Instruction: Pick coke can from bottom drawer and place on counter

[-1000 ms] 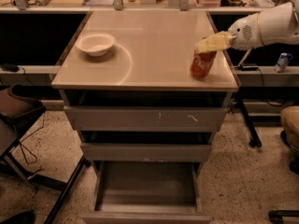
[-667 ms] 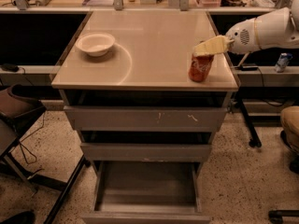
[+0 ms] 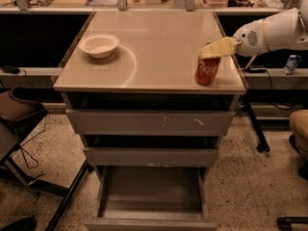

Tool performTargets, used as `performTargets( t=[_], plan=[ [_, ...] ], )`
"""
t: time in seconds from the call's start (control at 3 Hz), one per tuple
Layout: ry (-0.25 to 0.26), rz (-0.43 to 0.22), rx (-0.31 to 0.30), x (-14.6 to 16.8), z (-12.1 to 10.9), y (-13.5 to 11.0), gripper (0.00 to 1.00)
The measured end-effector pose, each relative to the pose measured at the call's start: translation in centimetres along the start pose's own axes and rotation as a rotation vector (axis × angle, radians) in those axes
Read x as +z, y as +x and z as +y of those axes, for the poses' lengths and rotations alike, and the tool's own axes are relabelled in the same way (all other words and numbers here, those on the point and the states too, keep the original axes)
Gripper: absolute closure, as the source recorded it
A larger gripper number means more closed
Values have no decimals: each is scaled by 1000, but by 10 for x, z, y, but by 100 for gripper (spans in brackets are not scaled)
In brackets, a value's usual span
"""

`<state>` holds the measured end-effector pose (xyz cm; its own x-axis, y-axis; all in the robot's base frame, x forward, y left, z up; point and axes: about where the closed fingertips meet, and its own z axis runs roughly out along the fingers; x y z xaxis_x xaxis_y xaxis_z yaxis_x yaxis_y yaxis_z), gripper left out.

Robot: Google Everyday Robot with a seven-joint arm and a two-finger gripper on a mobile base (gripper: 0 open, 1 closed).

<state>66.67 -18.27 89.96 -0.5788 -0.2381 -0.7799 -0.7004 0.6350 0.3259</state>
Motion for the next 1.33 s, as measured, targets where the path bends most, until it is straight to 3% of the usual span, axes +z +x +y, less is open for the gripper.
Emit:
performTargets(
  t=[0.67, 1.33],
  plan=[
    [0, 0, 0, 0, 0, 0, 4],
    [0, 0, 0, 0, 0, 0, 0]
  ],
)
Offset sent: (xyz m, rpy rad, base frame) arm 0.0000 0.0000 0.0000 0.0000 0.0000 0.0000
